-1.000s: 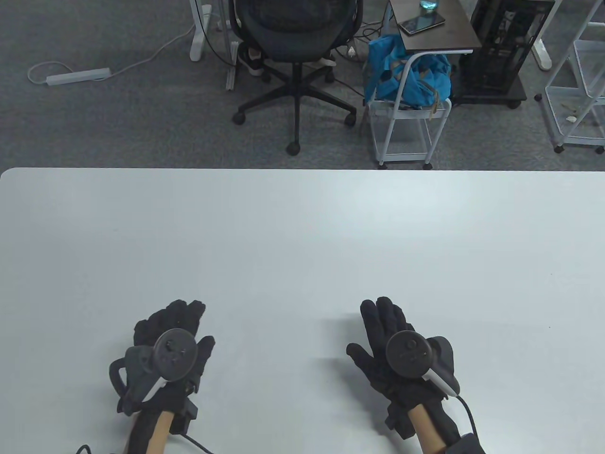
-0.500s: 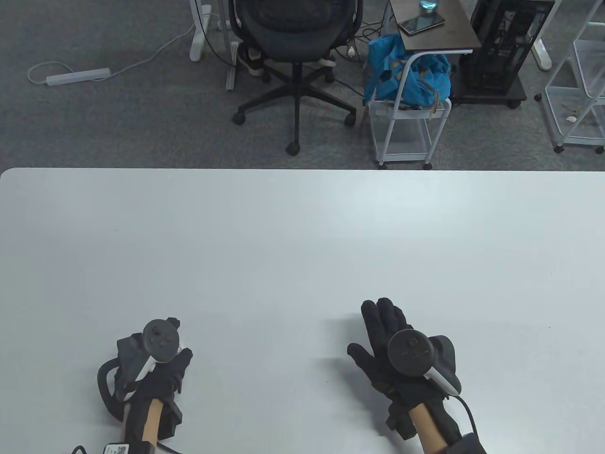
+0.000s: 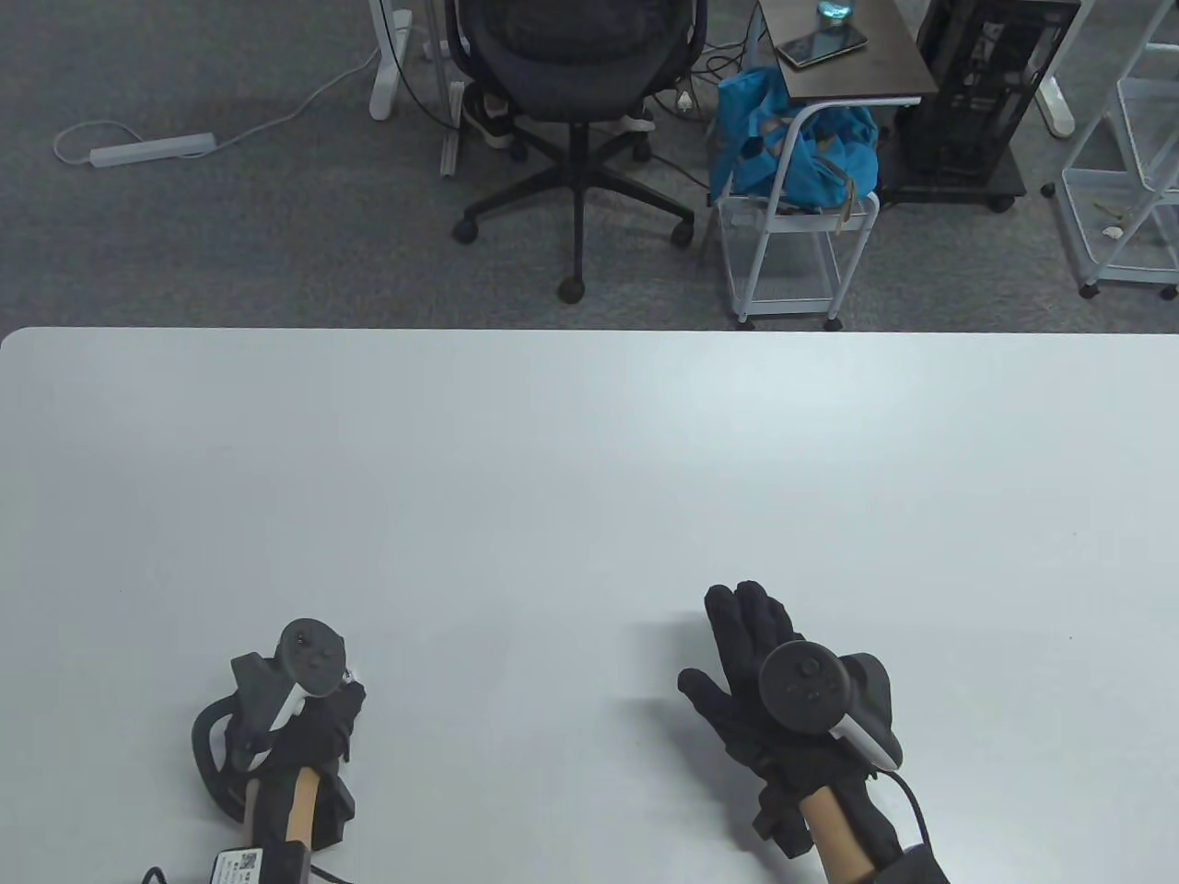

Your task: Unscrew nut from screw

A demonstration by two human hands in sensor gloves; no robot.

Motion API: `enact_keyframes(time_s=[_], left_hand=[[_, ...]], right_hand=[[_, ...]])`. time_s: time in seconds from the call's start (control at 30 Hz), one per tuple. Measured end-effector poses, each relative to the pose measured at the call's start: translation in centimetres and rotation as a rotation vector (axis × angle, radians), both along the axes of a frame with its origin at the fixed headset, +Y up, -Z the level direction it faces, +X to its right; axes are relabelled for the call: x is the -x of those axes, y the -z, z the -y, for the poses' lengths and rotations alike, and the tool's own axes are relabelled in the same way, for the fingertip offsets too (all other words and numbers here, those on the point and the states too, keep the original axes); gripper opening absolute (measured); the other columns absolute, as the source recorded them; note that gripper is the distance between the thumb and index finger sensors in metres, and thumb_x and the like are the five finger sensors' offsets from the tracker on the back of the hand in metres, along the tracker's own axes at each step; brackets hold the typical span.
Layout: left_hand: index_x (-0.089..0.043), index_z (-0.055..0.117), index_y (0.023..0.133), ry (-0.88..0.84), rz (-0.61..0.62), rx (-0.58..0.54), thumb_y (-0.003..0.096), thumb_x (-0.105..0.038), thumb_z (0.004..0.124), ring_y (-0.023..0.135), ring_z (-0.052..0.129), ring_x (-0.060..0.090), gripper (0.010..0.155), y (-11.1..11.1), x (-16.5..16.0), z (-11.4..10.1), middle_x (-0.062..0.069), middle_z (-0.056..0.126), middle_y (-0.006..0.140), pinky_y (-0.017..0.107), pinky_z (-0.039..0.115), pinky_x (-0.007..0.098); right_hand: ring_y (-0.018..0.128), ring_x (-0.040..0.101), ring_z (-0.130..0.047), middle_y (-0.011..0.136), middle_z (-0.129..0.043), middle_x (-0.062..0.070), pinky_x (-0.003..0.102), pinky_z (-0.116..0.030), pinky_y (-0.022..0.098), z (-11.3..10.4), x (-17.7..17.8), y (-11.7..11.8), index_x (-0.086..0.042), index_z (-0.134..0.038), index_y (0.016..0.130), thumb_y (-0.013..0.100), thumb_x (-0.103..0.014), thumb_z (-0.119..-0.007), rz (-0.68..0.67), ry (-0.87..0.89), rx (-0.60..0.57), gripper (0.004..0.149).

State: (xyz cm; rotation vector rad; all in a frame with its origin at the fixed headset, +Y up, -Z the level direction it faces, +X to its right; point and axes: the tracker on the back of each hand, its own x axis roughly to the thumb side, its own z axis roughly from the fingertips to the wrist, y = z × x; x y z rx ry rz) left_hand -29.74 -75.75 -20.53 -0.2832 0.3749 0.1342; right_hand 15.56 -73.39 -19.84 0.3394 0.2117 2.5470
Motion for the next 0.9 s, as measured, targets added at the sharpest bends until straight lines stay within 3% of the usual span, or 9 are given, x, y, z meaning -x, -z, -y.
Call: enact_keyframes(time_s=[0.27,0.57,0.73,0.9], left_hand=[[-0.039,0.072,0.1,0.033,0.003,-0.016,0.0472,-0.043,0.086,0.084,0.081,0.03,0.055,0.0,-0.3,0.0,0.003,0.078,0.1,0.074,0.061,0.062],[-0.025,0.07,0.098,0.033,0.021,-0.059,0.0472,-0.042,0.077,0.071,0.087,0.026,0.054,0.2,-1.0,-0.7,0.006,0.083,0.088,0.071,0.067,0.06],[-0.023,0.069,0.097,0.01,0.182,-0.217,0.0467,-0.04,0.076,0.081,0.093,0.032,0.054,0.4,-4.9,-3.1,0.01,0.086,0.096,0.067,0.073,0.06],[-0.02,0.068,0.097,0.01,0.339,-0.391,0.047,-0.038,0.078,0.07,0.103,0.031,0.054,0.0,-11.5,-5.8,0.012,0.095,0.089,0.057,0.085,0.054]], right_hand=[[0.106,0.057,-0.027,0.119,-0.017,0.027,0.075,-0.037,0.067,-0.1,-0.2,0.0,-0.015,-0.019,0.118,0.057,-0.057,-0.063,0.012,0.0,0.006,0.087],[0.106,0.057,-0.027,0.119,-0.018,0.027,0.075,-0.037,0.067,-0.2,-0.3,0.0,-0.015,-0.02,0.118,0.057,-0.057,-0.063,0.018,0.001,0.011,0.086],[0.106,0.056,-0.028,0.119,-0.018,0.027,0.074,-0.038,0.067,-0.3,-0.2,-0.1,-0.015,-0.02,0.118,0.057,-0.057,-0.063,0.013,0.013,0.008,0.086],[0.106,0.056,-0.03,0.12,-0.02,0.027,0.075,-0.039,0.067,-0.6,0.2,-0.3,-0.015,-0.021,0.118,0.057,-0.057,-0.063,0.003,0.041,-0.019,0.086]])
